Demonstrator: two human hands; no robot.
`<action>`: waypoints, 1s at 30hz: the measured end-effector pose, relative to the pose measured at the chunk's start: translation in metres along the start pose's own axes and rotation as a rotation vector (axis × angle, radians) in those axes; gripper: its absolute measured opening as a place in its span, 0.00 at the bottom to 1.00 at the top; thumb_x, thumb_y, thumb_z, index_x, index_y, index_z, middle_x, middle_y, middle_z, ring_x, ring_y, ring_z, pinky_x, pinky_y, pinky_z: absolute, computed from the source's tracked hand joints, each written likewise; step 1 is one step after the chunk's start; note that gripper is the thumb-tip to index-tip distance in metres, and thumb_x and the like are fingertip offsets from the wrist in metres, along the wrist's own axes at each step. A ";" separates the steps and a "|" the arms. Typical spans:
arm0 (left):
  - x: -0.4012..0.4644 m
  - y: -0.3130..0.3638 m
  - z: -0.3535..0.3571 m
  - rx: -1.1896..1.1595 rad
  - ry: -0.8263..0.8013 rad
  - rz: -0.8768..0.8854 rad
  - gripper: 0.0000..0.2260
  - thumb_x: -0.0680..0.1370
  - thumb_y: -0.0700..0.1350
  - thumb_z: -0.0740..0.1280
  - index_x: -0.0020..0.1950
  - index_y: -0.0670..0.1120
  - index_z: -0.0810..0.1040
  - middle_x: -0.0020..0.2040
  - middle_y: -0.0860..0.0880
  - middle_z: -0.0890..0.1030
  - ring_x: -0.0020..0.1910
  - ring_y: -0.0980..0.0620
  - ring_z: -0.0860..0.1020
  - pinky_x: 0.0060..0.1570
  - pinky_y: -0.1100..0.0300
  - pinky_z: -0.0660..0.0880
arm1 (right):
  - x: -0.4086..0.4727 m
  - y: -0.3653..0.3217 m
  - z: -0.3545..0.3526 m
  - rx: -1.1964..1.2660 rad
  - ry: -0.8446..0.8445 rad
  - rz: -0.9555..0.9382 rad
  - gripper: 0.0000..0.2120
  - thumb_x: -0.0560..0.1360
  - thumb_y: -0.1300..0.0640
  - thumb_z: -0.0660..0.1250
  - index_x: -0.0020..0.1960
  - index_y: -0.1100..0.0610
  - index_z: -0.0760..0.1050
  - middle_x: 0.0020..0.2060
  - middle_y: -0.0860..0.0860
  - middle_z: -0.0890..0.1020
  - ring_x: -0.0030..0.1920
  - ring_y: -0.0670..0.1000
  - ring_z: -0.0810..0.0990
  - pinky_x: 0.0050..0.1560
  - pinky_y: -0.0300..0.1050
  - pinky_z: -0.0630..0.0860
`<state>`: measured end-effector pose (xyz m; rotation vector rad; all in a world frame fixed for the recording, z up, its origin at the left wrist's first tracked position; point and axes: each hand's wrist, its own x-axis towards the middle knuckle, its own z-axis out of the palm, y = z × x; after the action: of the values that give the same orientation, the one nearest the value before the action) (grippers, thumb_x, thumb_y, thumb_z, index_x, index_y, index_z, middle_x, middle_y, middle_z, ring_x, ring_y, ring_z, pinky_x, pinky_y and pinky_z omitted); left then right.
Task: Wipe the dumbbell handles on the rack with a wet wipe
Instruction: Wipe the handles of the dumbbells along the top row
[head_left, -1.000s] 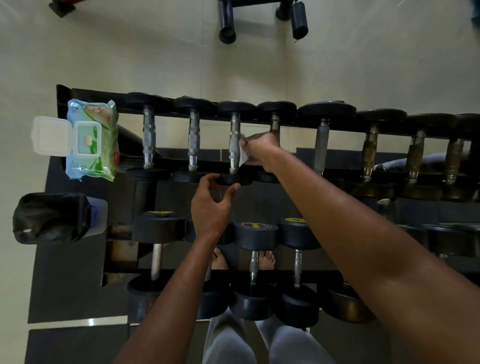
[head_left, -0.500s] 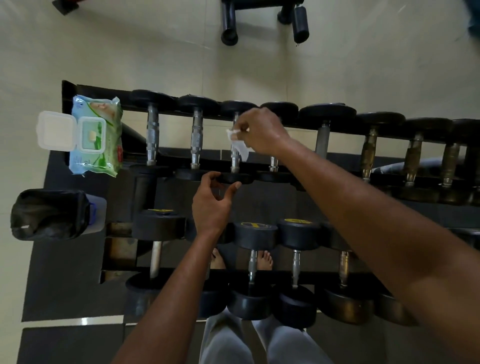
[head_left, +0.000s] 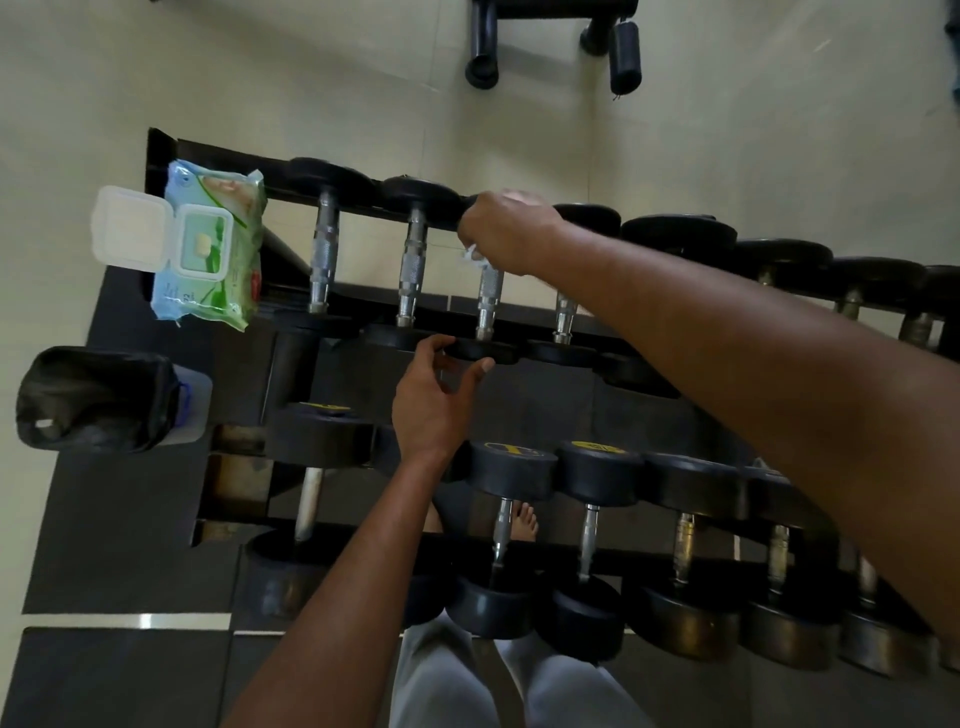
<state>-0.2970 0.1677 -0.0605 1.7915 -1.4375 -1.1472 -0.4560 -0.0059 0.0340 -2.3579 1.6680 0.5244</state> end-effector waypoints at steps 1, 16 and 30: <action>0.000 0.000 0.000 0.003 0.003 -0.001 0.27 0.75 0.68 0.74 0.68 0.56 0.76 0.54 0.58 0.83 0.52 0.58 0.82 0.48 0.52 0.83 | 0.000 -0.001 -0.001 0.005 -0.014 0.007 0.10 0.84 0.65 0.63 0.58 0.57 0.82 0.44 0.54 0.79 0.40 0.54 0.78 0.42 0.50 0.76; -0.006 0.004 0.005 0.015 0.048 -0.014 0.28 0.75 0.68 0.75 0.68 0.54 0.76 0.59 0.57 0.82 0.55 0.55 0.82 0.52 0.50 0.82 | -0.033 -0.021 0.045 0.198 -0.095 -0.134 0.10 0.81 0.51 0.71 0.61 0.50 0.85 0.51 0.49 0.84 0.45 0.50 0.79 0.36 0.40 0.69; -0.028 0.020 0.068 -0.432 0.251 -0.231 0.40 0.69 0.53 0.86 0.74 0.43 0.71 0.69 0.49 0.77 0.62 0.65 0.78 0.59 0.67 0.78 | -0.093 -0.003 0.095 1.278 0.295 0.502 0.11 0.79 0.54 0.76 0.59 0.58 0.85 0.47 0.49 0.87 0.28 0.50 0.83 0.31 0.42 0.81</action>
<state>-0.3680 0.1953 -0.0679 1.7394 -0.7821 -1.1863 -0.4969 0.1104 -0.0163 -1.1055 1.8317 -0.7013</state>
